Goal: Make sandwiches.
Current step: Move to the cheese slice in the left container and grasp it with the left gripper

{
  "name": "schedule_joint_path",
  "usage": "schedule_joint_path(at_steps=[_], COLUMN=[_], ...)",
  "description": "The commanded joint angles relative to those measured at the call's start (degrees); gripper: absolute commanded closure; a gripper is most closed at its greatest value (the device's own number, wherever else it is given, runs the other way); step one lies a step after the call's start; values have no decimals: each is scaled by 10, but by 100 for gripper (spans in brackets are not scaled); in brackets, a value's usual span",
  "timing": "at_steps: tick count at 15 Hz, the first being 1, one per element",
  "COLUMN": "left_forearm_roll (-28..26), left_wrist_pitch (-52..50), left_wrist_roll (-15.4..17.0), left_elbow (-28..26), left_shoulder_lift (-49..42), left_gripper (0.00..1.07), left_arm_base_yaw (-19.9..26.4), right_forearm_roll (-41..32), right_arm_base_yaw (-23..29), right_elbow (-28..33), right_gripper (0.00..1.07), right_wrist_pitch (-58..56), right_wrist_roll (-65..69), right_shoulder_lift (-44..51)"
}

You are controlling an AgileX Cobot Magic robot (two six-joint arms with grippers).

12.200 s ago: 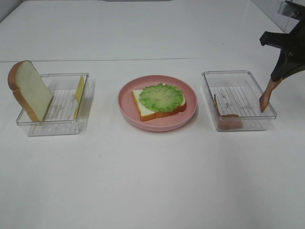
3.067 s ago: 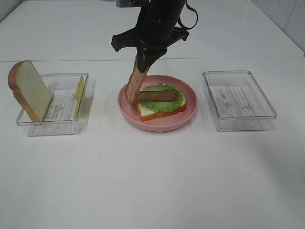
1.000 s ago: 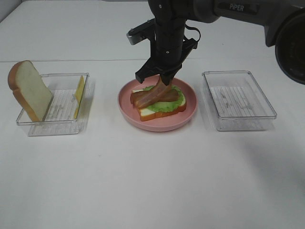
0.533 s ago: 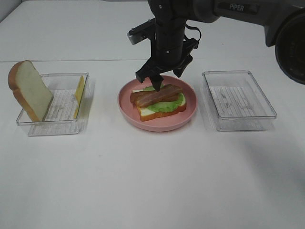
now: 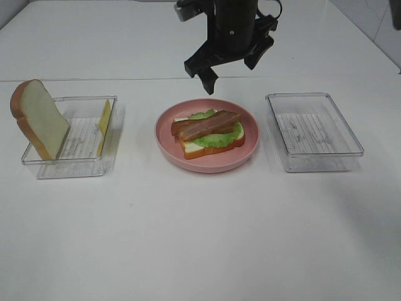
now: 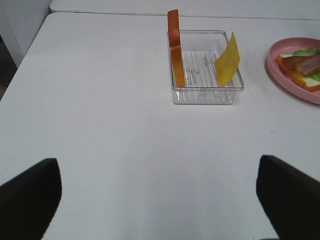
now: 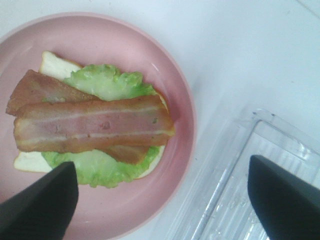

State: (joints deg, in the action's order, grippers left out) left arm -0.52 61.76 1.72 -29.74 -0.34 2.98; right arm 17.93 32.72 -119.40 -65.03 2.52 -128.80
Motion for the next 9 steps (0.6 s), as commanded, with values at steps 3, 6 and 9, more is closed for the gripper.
schedule_joint_path(at_steps=[3,6,9], left_forearm_roll=[-3,-3,-3], left_wrist_pitch=[-5,-5,-5], left_wrist_roll=[-2,-2,-2], left_elbow=[2,2,2], left_shoulder_lift=[-2,-2,-2], left_gripper=[6,6,6], left_arm_base_yaw=[1,1,1], right_forearm_roll=[3,-9,-57], right_arm_base_yaw=[-2,-19,-61], right_elbow=[-3,-3,11], right_gripper=[17,17,17], right_wrist_pitch=[-64,-104,-114], right_wrist_roll=[-7,-8,-16], right_shoulder_lift=[80,124,181])
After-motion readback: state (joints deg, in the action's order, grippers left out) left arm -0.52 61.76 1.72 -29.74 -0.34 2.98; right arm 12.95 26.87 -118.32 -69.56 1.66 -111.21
